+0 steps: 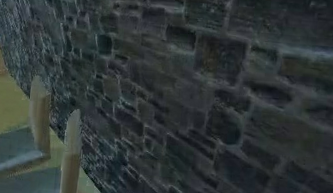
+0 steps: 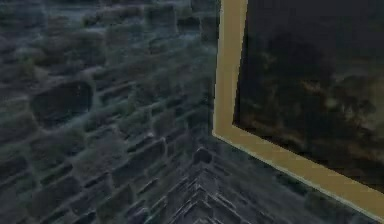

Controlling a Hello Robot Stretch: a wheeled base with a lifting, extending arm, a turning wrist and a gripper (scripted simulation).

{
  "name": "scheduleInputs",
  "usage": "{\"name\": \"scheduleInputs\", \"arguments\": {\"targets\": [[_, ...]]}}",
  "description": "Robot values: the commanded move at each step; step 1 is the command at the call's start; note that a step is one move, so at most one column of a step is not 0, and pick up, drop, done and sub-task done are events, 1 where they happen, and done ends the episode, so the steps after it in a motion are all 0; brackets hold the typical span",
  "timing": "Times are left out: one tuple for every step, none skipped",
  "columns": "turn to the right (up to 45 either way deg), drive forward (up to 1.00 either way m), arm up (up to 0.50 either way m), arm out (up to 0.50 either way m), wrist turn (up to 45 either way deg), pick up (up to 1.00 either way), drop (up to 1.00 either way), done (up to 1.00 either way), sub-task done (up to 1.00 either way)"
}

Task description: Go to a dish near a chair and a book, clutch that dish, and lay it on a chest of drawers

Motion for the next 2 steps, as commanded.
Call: {"name": "scheduleInputs", "arguments": {"targets": [[-45.0,0.0,0.0,0.0,0.0,0.0,0.0,0.0,0.0],[-45.0,0.0,0.0,0.0,0.0,0.0,0.0,0.0,0.0]]}}
